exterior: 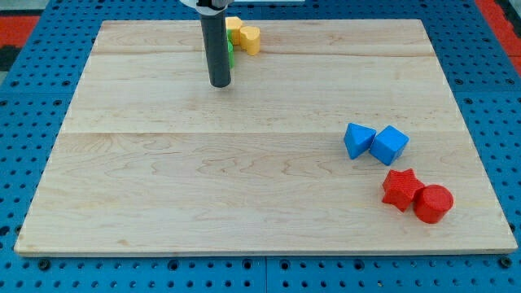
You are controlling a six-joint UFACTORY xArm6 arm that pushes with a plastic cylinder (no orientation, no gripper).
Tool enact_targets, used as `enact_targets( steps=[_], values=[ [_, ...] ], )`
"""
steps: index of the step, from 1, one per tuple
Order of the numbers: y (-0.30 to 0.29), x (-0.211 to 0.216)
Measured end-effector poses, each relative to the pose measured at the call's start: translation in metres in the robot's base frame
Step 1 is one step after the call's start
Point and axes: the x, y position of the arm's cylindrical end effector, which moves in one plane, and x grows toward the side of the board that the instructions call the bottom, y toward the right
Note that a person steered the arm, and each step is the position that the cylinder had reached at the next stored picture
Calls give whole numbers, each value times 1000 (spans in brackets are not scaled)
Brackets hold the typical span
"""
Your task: Place the yellow hexagon diagonally top left to the green star
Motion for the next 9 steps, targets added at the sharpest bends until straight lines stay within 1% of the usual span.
enact_targets(
  steps=[4,5,6,7,8,9],
  values=[
    [0,7],
    [20,4],
    [106,-2],
    [164,-32],
    [143,-114],
    [120,-148]
  ],
)
